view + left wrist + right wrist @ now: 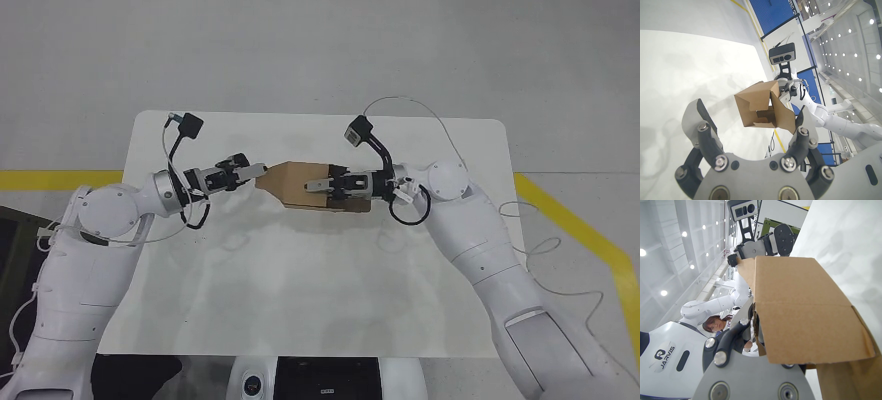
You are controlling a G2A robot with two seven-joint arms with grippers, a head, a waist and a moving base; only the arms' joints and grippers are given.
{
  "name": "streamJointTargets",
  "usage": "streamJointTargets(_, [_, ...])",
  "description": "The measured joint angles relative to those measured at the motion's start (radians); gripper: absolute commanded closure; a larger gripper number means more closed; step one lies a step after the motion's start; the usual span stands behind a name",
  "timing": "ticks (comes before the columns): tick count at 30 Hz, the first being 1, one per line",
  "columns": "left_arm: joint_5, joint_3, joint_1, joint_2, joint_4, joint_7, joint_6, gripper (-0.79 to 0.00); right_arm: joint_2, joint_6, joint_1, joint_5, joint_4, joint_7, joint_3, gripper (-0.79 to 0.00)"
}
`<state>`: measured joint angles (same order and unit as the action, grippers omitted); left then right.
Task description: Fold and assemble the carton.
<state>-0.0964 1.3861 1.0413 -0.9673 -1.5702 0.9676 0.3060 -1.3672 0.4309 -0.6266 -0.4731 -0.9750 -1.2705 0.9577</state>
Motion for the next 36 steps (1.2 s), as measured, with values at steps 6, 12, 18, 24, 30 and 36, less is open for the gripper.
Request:
streamJointTargets(6, [0.021, 0.004, 0.003, 0.004, 0.014, 0.009, 0.003, -0.785, 0.005, -0.003, -0.005, 0.003, -0.022, 0.002, 0.013, 0.0])
streamJointTargets(12, [0.061, 0.009, 0.006, 0.009, 0.009, 0.004, 0.048, -0.785, 0.007, -0.008, -0.011, -0.009, -0.04, 0.004, 0.017, 0.0])
streamJointTargets(18, [0.114, 0.012, 0.015, 0.012, 0.004, -0.035, 0.117, -0.785, 0.0, -0.008, -0.013, -0.036, -0.054, 0.0, 0.001, 0.0])
streamJointTargets(24, [0.123, 0.01, 0.021, 0.014, 0.001, -0.047, 0.131, -0.785, -0.007, 0.002, -0.009, -0.06, -0.058, -0.003, -0.011, 0.0])
streamJointTargets(30, [0.106, 0.014, 0.028, 0.015, -0.01, -0.07, 0.143, -0.785, -0.013, 0.017, -0.008, -0.092, -0.054, -0.014, -0.015, 0.0])
streamJointTargets(36, [0.065, 0.026, 0.035, 0.018, -0.014, -0.074, 0.139, -0.785, -0.017, 0.032, -0.013, -0.117, -0.05, -0.02, -0.017, 0.0])
